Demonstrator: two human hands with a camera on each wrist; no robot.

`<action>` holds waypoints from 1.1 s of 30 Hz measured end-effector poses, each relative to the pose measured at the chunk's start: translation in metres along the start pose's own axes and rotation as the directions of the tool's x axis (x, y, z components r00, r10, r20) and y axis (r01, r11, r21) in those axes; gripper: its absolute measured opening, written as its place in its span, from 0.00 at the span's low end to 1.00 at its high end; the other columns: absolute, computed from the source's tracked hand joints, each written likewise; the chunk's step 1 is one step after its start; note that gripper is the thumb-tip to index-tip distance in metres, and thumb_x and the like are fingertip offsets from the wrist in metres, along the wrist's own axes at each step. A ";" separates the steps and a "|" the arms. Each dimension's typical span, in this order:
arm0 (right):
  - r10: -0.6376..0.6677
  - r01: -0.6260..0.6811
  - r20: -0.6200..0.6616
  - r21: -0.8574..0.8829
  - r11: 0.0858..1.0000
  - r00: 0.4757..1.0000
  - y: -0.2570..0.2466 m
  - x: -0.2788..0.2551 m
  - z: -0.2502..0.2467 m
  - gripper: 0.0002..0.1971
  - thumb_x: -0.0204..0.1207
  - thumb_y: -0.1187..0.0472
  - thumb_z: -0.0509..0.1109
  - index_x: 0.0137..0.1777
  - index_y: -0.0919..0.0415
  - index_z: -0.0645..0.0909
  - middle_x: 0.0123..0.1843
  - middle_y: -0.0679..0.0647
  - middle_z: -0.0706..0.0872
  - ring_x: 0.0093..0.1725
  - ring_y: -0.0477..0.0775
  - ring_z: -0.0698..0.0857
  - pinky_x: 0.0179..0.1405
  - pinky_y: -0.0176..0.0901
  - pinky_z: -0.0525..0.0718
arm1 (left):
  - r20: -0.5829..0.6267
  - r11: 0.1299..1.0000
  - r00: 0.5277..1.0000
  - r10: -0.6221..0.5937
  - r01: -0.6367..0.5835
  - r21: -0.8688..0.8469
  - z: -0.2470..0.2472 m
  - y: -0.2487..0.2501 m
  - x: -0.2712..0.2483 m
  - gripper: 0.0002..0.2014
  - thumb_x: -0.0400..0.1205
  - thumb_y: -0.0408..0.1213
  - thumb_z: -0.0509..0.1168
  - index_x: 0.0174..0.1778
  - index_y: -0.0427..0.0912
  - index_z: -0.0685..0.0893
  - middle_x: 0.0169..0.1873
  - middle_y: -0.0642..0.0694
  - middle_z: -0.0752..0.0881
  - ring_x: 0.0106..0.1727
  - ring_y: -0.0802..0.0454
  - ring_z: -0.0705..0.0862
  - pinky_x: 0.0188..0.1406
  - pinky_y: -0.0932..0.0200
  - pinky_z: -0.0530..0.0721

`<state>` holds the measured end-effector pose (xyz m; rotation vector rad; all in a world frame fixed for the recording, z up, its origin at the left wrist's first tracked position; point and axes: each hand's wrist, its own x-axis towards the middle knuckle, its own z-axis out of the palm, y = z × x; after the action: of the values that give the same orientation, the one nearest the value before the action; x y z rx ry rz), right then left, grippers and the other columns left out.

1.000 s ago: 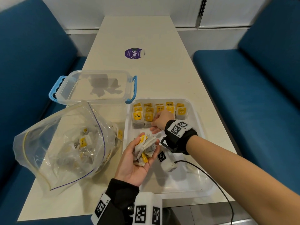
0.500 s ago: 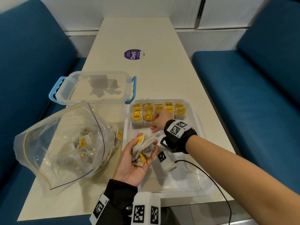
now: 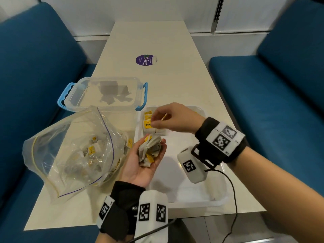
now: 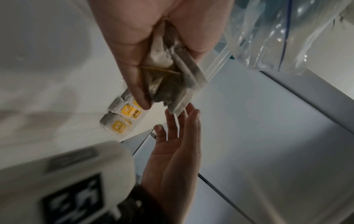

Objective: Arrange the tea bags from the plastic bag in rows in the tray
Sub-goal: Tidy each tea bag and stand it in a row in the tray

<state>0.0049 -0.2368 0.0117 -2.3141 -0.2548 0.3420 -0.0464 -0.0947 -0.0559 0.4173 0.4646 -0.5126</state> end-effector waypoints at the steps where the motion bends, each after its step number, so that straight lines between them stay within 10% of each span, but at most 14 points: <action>1: -0.038 0.042 0.062 -0.060 0.997 0.997 -0.004 -0.007 -0.002 0.11 0.74 0.54 0.72 0.53 0.58 0.85 0.47 0.47 0.84 0.41 0.39 0.80 0.39 0.29 0.78 | 0.004 1.000 1.000 0.006 -0.006 0.020 0.003 0.000 0.000 0.24 0.75 0.38 0.64 0.67 0.33 0.78 0.55 0.32 0.84 0.53 0.40 0.85 0.49 0.44 0.86; 11: -0.173 0.180 0.047 -0.219 0.959 0.984 0.004 -0.025 0.008 0.12 0.73 0.54 0.72 0.55 0.52 0.87 0.52 0.52 0.83 0.53 0.49 0.79 0.56 0.48 0.77 | -0.017 0.986 0.998 0.056 -0.053 0.161 0.012 -0.010 0.004 0.14 0.84 0.39 0.58 0.55 0.33 0.84 0.46 0.36 0.90 0.42 0.47 0.90 0.47 0.51 0.88; 25: -0.007 0.012 0.033 -0.177 0.984 0.999 0.010 -0.022 0.016 0.16 0.76 0.49 0.68 0.56 0.60 0.84 0.41 0.48 0.80 0.39 0.44 0.77 0.33 0.30 0.72 | -0.019 0.963 0.996 0.089 -0.081 0.258 0.019 -0.019 0.003 0.14 0.85 0.42 0.59 0.59 0.39 0.85 0.48 0.37 0.90 0.43 0.47 0.91 0.44 0.52 0.89; 33: 0.056 -0.056 0.025 0.006 0.998 0.998 0.006 -0.016 0.018 0.11 0.72 0.63 0.72 0.54 0.63 0.82 0.35 0.43 0.74 0.33 0.40 0.74 0.32 0.26 0.72 | -0.028 0.988 0.999 0.032 -0.027 0.154 0.021 -0.019 0.005 0.18 0.86 0.46 0.57 0.62 0.37 0.81 0.48 0.33 0.89 0.41 0.42 0.91 0.42 0.43 0.88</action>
<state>-0.0155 -0.2336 -0.0022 -2.3148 -0.2015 0.3992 -0.0469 -0.1218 -0.0462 0.5798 0.4493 -0.5156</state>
